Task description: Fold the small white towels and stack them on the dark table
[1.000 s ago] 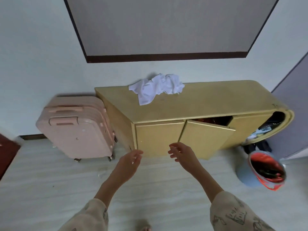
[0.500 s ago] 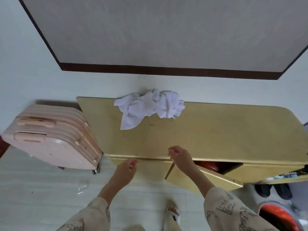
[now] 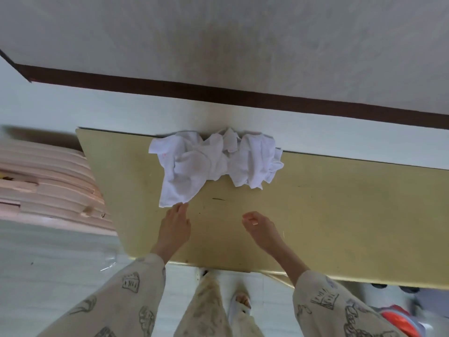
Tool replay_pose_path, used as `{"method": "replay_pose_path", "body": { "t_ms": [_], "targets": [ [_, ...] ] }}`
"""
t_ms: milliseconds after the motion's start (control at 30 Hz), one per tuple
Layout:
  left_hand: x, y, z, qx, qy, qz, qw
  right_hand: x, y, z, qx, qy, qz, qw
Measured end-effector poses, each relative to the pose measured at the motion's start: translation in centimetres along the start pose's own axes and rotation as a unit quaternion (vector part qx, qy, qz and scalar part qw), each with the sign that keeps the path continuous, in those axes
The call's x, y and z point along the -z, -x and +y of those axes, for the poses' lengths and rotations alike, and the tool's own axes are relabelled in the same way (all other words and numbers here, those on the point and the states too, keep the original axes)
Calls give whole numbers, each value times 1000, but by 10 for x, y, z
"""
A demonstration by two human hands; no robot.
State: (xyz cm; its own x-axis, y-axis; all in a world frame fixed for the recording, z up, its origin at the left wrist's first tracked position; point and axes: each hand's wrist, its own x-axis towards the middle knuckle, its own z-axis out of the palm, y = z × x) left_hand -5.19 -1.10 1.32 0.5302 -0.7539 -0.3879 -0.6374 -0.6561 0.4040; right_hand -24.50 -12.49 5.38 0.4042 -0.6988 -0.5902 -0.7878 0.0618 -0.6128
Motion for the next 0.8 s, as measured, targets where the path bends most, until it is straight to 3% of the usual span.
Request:
{"method": "replay_pose_path", "body": {
  "t_ms": [133,300,400,533,667,800],
  "targets": [
    [-7,-40,-10,11,-9,-21,1000,-6,-36,-9,-27,-18,-1,999],
    [-18,-51,-31,-39,-156,9,987,-12,-58,-17,-52,-47,-14,997],
    [-14,-50,-34,-56,-171,20,983,-18,-60,-25,-43,-24,-39,998],
    [12,-43,-16,-92,-21,3,996,-19,-55,-47,73,95,-42,992],
    [59,-30,21,-141,101,36,984,-12,-52,-84,211,236,-35,948],
    [106,-16,70,-163,143,58,974,3,-53,-100,285,220,23,933]
  ]
}}
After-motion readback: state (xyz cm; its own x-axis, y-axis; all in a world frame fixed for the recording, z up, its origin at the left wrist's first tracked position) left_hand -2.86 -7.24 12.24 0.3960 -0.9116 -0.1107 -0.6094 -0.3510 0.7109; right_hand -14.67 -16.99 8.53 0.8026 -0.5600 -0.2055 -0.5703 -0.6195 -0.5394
